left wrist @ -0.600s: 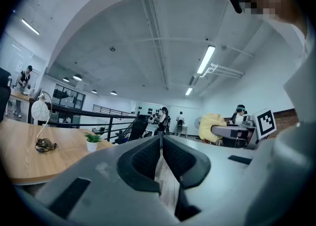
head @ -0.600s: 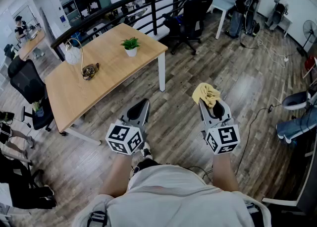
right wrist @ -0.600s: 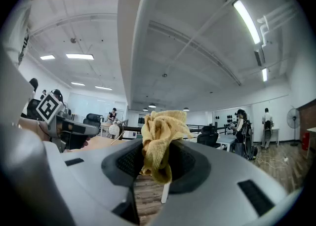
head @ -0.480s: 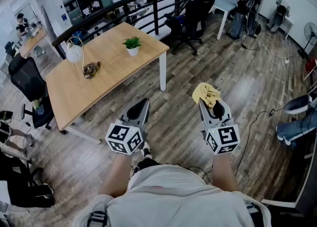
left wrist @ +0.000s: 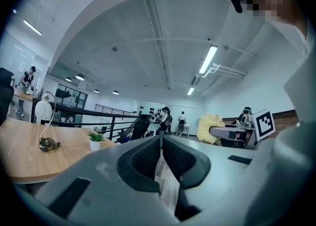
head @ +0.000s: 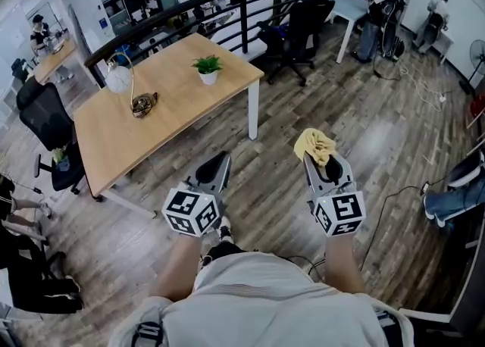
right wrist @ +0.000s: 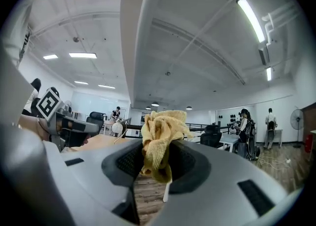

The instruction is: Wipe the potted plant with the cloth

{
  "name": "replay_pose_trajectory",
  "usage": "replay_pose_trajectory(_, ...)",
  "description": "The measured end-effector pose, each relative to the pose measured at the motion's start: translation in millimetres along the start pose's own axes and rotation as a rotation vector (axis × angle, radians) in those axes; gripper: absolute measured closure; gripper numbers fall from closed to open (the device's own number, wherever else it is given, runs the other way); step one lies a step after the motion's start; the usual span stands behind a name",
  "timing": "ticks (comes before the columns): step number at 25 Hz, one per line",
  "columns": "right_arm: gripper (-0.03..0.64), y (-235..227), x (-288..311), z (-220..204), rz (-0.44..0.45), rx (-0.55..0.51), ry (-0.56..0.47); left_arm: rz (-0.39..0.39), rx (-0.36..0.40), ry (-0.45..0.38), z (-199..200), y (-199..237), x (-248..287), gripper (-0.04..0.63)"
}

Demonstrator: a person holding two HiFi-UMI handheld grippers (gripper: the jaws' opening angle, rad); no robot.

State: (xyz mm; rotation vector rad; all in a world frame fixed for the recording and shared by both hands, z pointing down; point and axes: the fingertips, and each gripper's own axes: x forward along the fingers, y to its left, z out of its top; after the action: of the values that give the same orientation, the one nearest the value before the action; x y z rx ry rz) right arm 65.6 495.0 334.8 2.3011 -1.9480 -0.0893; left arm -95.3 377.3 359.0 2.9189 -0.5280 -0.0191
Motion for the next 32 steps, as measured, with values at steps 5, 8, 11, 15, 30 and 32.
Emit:
replay_pose_trajectory(5, 0.44, 2, 6, -7, 0.005, 0.011, 0.009, 0.002, 0.008, 0.022, -2, 4, 1, 0.567)
replay_pose_trajectory(8, 0.437, 3, 12, -4, 0.005, 0.033, -0.015, 0.001, 0.004, 0.04, -3, 11, 4, 0.568)
replay_pose_trajectory(11, 0.434, 4, 25, -5, 0.008, 0.053, -0.028, 0.001, -0.006, 0.051, -6, 24, 8, 0.566)
replay_pose_trajectory(15, 0.434, 5, 48, -14, 0.007, 0.056, -0.003, -0.01, -0.018, 0.065, -11, 43, 20, 0.566)
replay_pose_trajectory(30, 0.434, 34, 229, 7, 0.047, -0.017, 0.037, -0.033, -0.061, 0.04, 17, 206, 91, 0.566)
replay_pose_trajectory(32, 0.434, 36, 248, 9, 0.039, -0.02, 0.041, -0.036, -0.065, 0.036, 21, 226, 98, 0.568)
